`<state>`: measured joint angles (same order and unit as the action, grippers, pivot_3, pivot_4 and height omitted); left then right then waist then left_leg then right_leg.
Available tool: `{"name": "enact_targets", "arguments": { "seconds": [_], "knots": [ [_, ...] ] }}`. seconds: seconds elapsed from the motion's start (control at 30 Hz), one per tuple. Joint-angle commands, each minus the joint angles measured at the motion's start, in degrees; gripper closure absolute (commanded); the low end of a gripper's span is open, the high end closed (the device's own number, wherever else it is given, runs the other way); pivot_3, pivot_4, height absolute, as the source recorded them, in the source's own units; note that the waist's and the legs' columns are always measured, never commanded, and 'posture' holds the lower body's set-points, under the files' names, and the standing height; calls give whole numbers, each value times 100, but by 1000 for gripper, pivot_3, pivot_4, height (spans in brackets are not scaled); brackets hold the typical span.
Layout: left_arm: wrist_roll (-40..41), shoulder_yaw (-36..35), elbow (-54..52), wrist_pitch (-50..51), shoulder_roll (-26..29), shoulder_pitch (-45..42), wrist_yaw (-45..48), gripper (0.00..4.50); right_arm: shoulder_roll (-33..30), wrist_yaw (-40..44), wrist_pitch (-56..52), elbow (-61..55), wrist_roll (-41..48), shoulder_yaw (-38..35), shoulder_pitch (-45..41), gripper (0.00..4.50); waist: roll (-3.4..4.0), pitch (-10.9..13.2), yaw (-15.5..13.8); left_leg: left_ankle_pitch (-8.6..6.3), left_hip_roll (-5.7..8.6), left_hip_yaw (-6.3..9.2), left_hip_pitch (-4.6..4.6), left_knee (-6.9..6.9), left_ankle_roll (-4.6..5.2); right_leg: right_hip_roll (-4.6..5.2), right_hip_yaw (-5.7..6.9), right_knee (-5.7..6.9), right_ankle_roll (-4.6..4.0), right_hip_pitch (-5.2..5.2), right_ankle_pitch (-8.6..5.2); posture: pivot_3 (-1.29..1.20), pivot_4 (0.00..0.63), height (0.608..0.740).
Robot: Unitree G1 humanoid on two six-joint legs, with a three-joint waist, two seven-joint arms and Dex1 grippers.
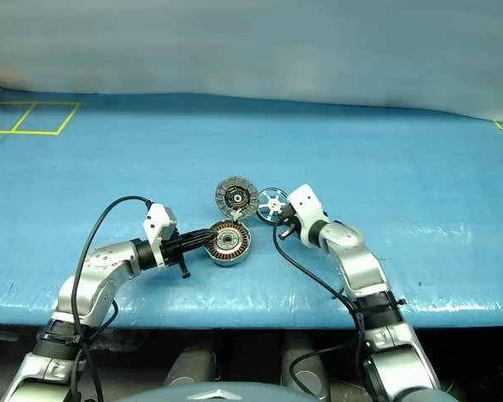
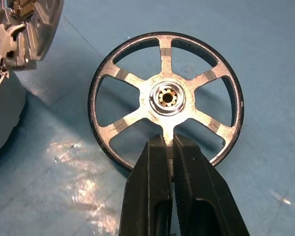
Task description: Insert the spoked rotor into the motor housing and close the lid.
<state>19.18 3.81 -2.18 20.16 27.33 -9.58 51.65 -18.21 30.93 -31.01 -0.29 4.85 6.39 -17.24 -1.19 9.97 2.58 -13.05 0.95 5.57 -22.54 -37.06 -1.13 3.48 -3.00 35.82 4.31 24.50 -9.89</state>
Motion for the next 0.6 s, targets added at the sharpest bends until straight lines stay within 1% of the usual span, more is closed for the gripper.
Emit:
{"name": "enact_targets", "arguments": {
  "seconds": [0.03,0.17,0.33,0.5,0.6],
  "knots": [
    [131,-83,4,-150,-22,-58,120,4500,-96,-72,-309,-916,311,-384,461,4470,1,0,-8,0,0,0,-1,0,0,0,0,0,0,0,0,0,150,740],
    [80,-40,162,-207,-76,-128,181,4500,-201,53,-484,-1783,677,-591,1221,4470,1,1,-18,0,-1,-2,1,-1,0,0,0,1,0,2,-1,0,150,740],
    [111,-8,269,-235,-133,-222,297,4500,-227,688,-215,-2454,1487,-653,1997,4470,1,1,-7,0,-3,-5,1,-1,0,0,-1,-1,0,2,-2,0,150,740],
    [155,-22,344,-361,-211,-284,479,4500,-112,981,-146,-2708,2016,-501,2156,4470,-1,2,-8,0,-9,-9,3,-5,0,0,2,-1,0,2,-3,0,150,740],
    [154,-17,345,-416,-222,-280,571,4500,-40,914,-124,-2633,2051,-365,2035,4470,-1,2,-13,0,-10,-9,2,-5,0,0,2,-2,0,2,-3,0,150,740]
  ]
}}
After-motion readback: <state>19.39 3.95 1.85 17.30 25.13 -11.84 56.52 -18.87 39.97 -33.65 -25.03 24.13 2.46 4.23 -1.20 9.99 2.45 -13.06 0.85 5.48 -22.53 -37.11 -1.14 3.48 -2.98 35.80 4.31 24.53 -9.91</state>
